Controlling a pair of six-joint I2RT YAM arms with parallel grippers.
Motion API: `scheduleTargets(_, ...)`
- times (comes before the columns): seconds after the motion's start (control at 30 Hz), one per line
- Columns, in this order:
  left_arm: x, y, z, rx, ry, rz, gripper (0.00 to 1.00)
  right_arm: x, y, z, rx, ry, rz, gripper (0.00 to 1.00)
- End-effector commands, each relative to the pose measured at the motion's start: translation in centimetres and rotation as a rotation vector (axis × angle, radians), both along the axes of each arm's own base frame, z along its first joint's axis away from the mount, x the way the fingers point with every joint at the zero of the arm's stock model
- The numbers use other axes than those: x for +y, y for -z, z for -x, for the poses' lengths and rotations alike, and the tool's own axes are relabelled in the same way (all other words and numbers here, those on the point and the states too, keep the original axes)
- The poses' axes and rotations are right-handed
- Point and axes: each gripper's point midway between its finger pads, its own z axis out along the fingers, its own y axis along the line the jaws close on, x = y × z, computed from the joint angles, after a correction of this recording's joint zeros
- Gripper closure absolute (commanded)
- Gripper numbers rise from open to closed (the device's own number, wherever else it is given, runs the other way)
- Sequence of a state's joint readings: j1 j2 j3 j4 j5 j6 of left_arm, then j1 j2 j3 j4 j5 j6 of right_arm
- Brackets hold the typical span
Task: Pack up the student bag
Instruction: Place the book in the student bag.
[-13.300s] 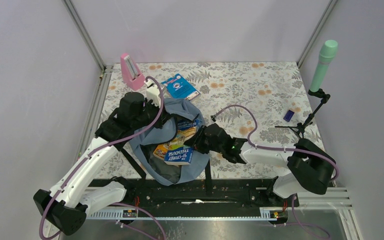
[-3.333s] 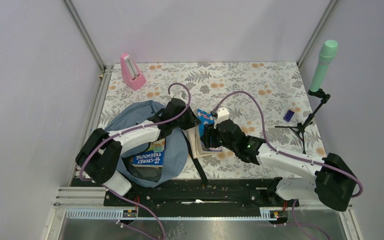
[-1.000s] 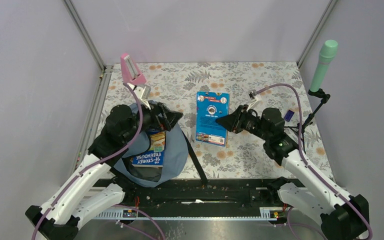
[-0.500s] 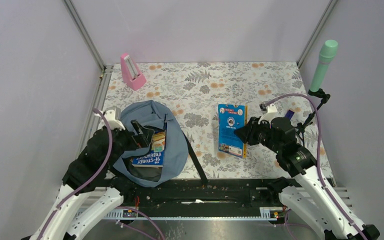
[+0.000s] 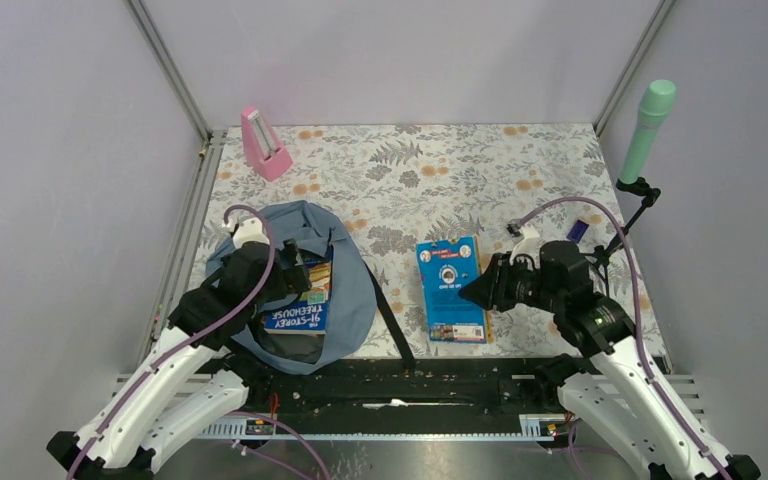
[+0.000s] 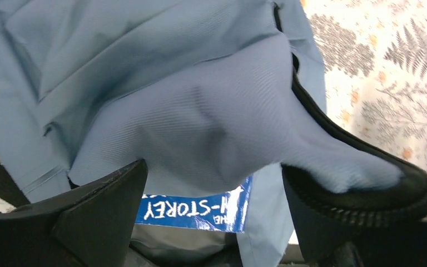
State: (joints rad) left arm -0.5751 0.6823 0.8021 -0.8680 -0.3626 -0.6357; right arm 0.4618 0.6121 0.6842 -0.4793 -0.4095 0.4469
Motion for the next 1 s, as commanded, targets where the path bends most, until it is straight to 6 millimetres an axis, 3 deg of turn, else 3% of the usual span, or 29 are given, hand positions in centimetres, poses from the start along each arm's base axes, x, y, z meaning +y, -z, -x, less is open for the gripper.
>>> scheduleTargets(0.0, 2.5, -0.1, -1.0, -0.063, -0.159, -0.045, 0.01, 2.4, -0.8, 1.5, 0.061, -0.145, -0.116, 1.0)
scheduleTargets(0.1, 3.5, 0.4, -0.9, -0.071, -0.204, -0.077, 0.01, 2.8, -0.7, 1.6, 0.071, -0.157, -0.142, 1.0)
scheduleTargets(0.33, 4.5, 0.5, -1.3, -0.093, -0.243, -0.121, 0.03, 4.7, -3.1, 1.7, 0.098, -0.196, -0.263, 1.0)
scheduleTargets(0.4, 4.1, 0.5, -1.5, -0.102, -0.218, -0.113, 0.19, 5.6, -3.2, 2.1, 0.112, -0.226, -0.269, 1.0)
scheduleTargets(0.6, 2.7, -2.0, -1.5, -0.181, -0.094, -0.068, 0.88, 9.9, -3.6, 4.1, 0.16, -0.325, -0.289, 1.0)
scheduleTargets(0.7, 2.1, -3.9, -1.1, -0.246, -0.02, -0.036, 1.0, 11.8, -4.5, 4.1, 0.177, -0.346, -0.36, 1.0)
scheduleTargets(0.97, -1.2, -7.0, -0.2, -0.357, 0.248, 0.008, 1.0, 15.6, -3.4, 2.7, 0.298, -0.319, -0.392, 1.0)
